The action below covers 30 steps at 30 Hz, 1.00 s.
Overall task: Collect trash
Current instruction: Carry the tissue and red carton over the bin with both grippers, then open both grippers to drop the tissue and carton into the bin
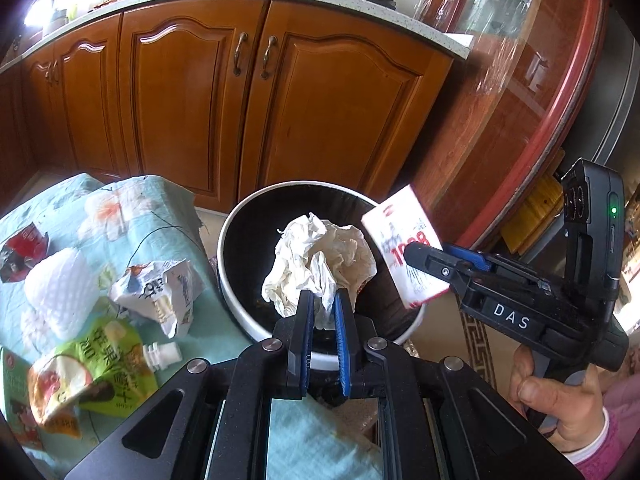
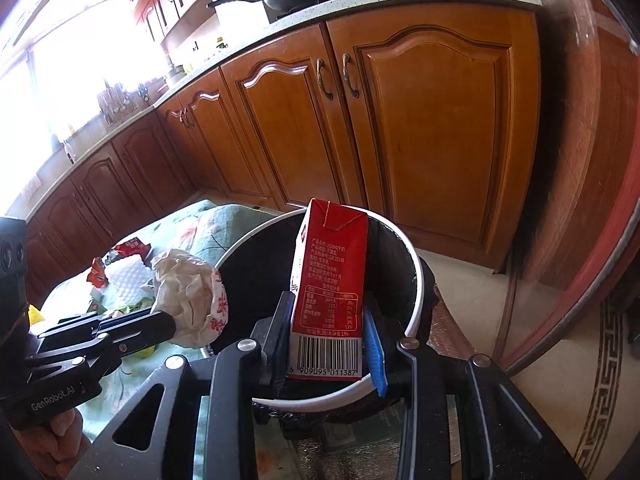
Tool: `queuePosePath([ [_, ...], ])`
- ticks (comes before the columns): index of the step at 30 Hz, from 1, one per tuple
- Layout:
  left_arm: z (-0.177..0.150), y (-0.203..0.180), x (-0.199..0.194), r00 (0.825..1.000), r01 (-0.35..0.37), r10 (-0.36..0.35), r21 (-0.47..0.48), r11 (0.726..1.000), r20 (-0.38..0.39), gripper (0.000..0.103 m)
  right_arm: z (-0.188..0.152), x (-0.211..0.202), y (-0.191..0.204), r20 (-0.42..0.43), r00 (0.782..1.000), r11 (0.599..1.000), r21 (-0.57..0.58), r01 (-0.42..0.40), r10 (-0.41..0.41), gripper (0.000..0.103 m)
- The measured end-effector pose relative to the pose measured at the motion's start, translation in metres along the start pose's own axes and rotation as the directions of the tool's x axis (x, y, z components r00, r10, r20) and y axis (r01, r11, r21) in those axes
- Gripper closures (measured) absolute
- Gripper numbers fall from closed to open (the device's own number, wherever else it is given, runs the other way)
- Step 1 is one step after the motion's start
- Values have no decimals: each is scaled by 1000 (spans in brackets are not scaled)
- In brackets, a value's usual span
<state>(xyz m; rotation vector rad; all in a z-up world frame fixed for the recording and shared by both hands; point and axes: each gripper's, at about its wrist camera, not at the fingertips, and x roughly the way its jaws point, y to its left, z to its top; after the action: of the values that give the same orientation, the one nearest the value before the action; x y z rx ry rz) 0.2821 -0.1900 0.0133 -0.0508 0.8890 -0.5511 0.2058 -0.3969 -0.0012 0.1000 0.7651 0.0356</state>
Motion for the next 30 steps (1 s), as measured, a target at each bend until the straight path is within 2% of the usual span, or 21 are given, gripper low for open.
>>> queuePosePath([
  [18,21,-17,55,998,-33,33,11,999,-51,91,17,34,-7,-54,998,998,-48,41,-44,72],
  [19,22,-17,58,998,-37,38,13,999,-57,83,17,36,-6,-57,997,998,-50,43,-45,71],
  [21,21,-17,58,998,-38,39,13,999,-54,74,18,37,-7,-62,997,998,-42,39,-42,70],
  [22,20,-18,58,998,-45,46,15,999,-50,63,18,38,-9,-63,997,999,-35,38,-40,69],
  [23,18,-17,53,998,-50,50,18,999,-43,56,18,37,-10,-62,997,999,-31,32,-34,66],
  [24,17,-18,50,998,-53,54,20,998,-30,45,18,35,-10,-58,998,999,-26,26,-28,57],
  [26,11,-19,43,999,-51,51,23,998,-10,42,17,30,-9,-39,999,1000,-17,25,-26,42],
  [28,4,-17,36,999,-52,52,16,999,-1,38,15,24,-9,-23,1000,1000,-2,10,-10,38],
  [30,-7,-14,26,998,-57,57,-6,998,17,33,10,17,-8,-7,1000,1000,23,-14,14,26],
])
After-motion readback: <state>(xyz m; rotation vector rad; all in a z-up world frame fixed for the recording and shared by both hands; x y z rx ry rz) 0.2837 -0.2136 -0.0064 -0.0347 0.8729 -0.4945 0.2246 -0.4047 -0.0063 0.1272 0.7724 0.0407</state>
